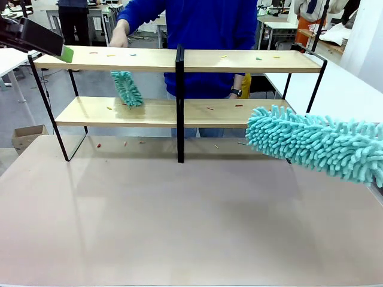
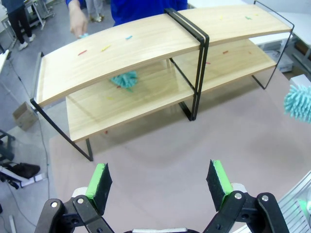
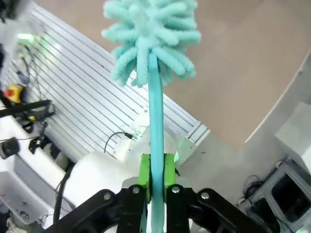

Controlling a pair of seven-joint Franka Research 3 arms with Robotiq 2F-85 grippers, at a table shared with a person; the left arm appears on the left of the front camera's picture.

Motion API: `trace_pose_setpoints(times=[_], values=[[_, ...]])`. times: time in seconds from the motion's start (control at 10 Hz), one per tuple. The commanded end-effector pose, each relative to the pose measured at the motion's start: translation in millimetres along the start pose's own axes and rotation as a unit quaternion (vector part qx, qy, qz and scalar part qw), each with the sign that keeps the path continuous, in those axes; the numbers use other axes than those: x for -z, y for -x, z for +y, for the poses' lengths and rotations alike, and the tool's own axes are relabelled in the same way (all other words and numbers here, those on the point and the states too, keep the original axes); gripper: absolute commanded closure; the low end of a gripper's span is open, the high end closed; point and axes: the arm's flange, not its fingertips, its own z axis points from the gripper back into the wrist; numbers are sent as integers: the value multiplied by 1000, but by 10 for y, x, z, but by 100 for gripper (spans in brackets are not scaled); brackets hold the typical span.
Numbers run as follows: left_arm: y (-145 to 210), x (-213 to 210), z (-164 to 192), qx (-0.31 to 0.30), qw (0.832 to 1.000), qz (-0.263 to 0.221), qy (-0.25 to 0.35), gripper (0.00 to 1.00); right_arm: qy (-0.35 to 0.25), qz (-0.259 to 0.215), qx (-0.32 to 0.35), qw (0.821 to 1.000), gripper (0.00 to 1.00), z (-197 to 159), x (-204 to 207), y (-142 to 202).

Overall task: Clean the shelves.
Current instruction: Clean a randomly selected level of the Shelf with the Duster.

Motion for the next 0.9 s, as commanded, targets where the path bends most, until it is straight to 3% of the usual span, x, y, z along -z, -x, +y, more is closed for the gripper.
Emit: trace_pose_setpoints(times=[0.0,0.1,0.2,0.4,0.6,0.8], values=[[-5,-8,2,-3,1000,-2,-3,0,0,-1,4,1000,87,-37,-27,12],[-5,-8,2,-3,1000,-2,-3,0,13,-31,34,999,87,-202,-173,115],[-5,-8,2,-3,1000,-2,-3,0,19,-15,14,1000,87,-119,-31,-95],[-5,-8,2,-3,1000,-2,-3,0,-4,-40,5,999,87,-39,206,-763],[-5,-8,2,-3,1000,-2,-3,0,13,-10,32,999,87,31,477,-1387],[-5,-8,2,-3,1000,-2,-3,0,-9,12,51,999,87,29,742,-1923]])
